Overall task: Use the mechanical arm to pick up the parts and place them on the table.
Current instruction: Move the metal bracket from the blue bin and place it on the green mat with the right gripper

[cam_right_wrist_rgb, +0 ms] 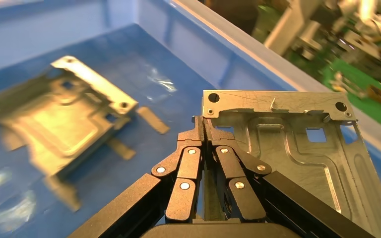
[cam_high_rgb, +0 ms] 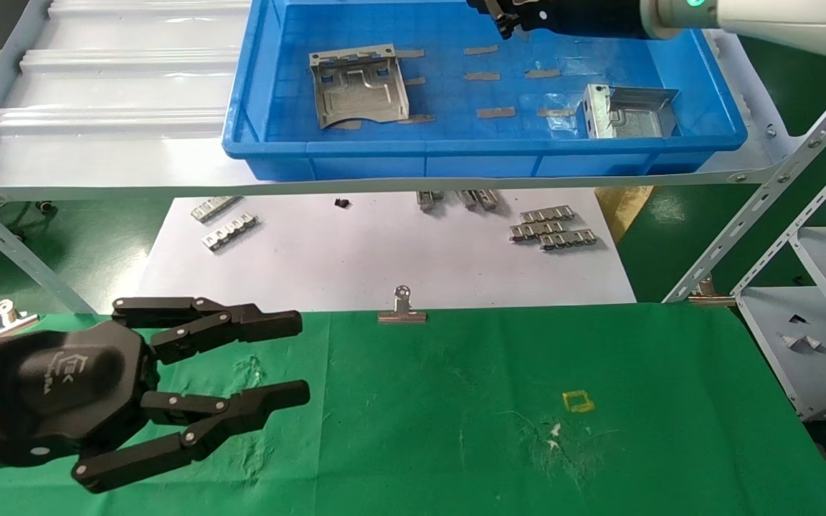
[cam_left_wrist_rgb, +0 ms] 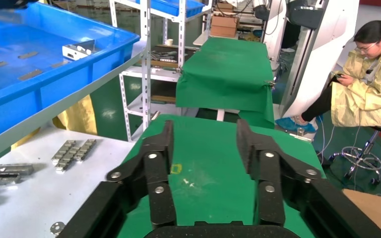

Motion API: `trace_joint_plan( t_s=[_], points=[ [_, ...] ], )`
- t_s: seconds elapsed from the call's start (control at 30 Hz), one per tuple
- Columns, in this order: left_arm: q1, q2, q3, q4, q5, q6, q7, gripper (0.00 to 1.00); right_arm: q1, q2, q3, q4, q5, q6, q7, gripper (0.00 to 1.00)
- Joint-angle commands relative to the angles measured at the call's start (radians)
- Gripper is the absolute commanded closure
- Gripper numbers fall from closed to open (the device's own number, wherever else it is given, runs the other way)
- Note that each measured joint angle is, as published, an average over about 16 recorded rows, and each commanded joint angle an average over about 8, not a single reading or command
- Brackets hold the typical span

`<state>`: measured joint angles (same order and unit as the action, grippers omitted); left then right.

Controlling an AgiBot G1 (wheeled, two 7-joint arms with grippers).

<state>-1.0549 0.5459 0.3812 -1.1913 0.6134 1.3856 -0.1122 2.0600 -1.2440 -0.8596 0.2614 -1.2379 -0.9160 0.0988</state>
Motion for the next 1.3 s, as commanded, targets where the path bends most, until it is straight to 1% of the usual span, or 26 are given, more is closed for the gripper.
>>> trace_joint_plan(
  t_s=[0.03, 0.1, 0.3, 0.37, 0.4, 0.47, 0.57, 0.77, 0.9, 1.0, 1.1, 1.2, 1.3],
  points=[
    [0.000, 0.000, 0.000, 0.000, 0.000, 0.000, 0.000, 0.00, 0.013, 0.025, 0.011, 0.002, 0.018, -0.059, -0.035, 1.00],
    [0.000, 0.000, 0.000, 0.000, 0.000, 0.000, 0.000, 0.00, 0.022, 0.058, 0.019, 0.018, 0.039, -0.164, -0.071, 1.00],
    [0.000, 0.000, 0.000, 0.000, 0.000, 0.000, 0.000, 0.00, 0.052, 0.146, 0.025, 0.060, 0.084, -0.515, -0.171, 1.00],
    [0.000, 0.000, 0.000, 0.000, 0.000, 0.000, 0.000, 0.00, 0.062, 0.169, 0.018, 0.073, 0.090, -0.600, -0.191, 1.00],
    [0.000, 0.000, 0.000, 0.000, 0.000, 0.000, 0.000, 0.00, 0.064, 0.181, 0.012, 0.083, 0.092, -0.631, -0.196, 1.00],
    [0.000, 0.000, 0.000, 0.000, 0.000, 0.000, 0.000, 0.00, 0.062, 0.208, -0.006, 0.119, 0.101, -0.667, -0.197, 1.00],
    [0.000, 0.000, 0.000, 0.000, 0.000, 0.000, 0.000, 0.00, 0.037, 0.264, -0.047, 0.218, 0.135, -0.687, -0.176, 1.00],
    [0.000, 0.000, 0.000, 0.000, 0.000, 0.000, 0.000, 0.00, -0.025, 0.401, -0.149, 0.467, 0.223, -0.680, -0.123, 1.00],
    [0.000, 0.000, 0.000, 0.000, 0.000, 0.000, 0.000, 0.00, -0.052, 0.453, -0.210, 0.555, 0.233, -0.670, -0.130, 1.00],
    [0.000, 0.000, 0.000, 0.000, 0.000, 0.000, 0.000, 0.00, -0.071, 0.463, -0.253, 0.578, 0.208, -0.661, -0.154, 1.00],
    [0.000, 0.000, 0.000, 0.000, 0.000, 0.000, 0.000, 0.00, -0.093, 0.458, -0.290, 0.574, 0.168, -0.646, -0.185, 1.00],
    [0.000, 0.000, 0.000, 0.000, 0.000, 0.000, 0.000, 0.00, -0.122, 0.440, -0.321, 0.545, 0.128, -0.632, -0.219, 1.00],
    [0.000, 0.000, 0.000, 0.000, 0.000, 0.000, 0.000, 0.00, -0.155, 0.411, -0.346, 0.491, 0.095, -0.618, -0.258, 1.00]
  ],
)
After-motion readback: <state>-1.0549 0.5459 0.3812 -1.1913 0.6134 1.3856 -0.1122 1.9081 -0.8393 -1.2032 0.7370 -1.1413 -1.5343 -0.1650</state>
